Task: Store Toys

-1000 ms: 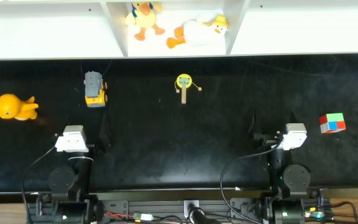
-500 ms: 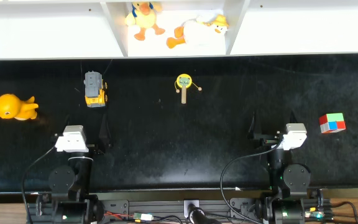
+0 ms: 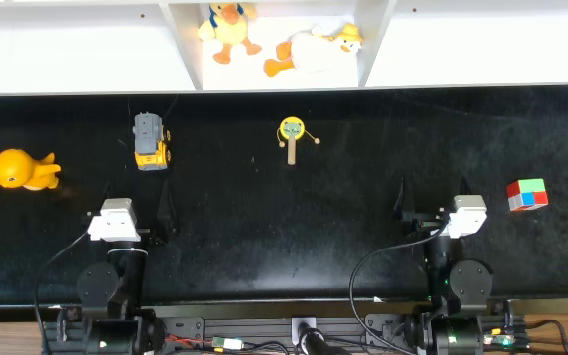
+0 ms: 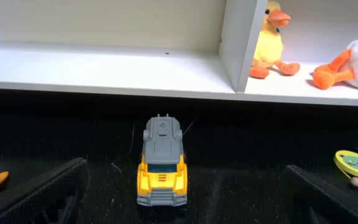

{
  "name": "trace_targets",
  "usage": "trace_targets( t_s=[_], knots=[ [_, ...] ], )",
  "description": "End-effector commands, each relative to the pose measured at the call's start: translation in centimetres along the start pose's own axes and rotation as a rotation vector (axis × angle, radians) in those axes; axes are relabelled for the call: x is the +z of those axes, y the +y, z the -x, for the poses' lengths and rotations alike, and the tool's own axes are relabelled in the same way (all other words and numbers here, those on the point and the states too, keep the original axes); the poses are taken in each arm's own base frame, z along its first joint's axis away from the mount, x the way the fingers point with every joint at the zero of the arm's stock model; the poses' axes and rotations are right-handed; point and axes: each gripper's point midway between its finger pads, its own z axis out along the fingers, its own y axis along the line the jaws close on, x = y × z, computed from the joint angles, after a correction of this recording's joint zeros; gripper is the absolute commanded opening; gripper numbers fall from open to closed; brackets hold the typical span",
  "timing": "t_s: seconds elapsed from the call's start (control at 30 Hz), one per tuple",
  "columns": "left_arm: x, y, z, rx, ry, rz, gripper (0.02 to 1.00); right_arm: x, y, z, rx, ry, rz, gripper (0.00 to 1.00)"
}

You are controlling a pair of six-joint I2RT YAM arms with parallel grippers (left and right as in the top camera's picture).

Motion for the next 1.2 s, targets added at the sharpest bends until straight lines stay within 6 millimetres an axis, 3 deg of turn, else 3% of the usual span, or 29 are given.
trace_targets(
  t_s=[0.03,0.9,1.2],
  knots=[
    [-0.1,-0.3,0.1,-0.010,-0.005,-0.014,0.998,0.0,0.1,-0.3,0.001,0.000,0.006,0.996],
    [0.0,0.3,0.1,0.038,-0.006,0.020,0.998,0.0,0.1,-0.3,0.001,0.000,0.006,0.996],
    [-0.8,-1.5,1.6,-0.011,0.040,-0.078,0.998,0.0,0.1,-0.3,0.001,0.000,0.006,0.996]
  ],
)
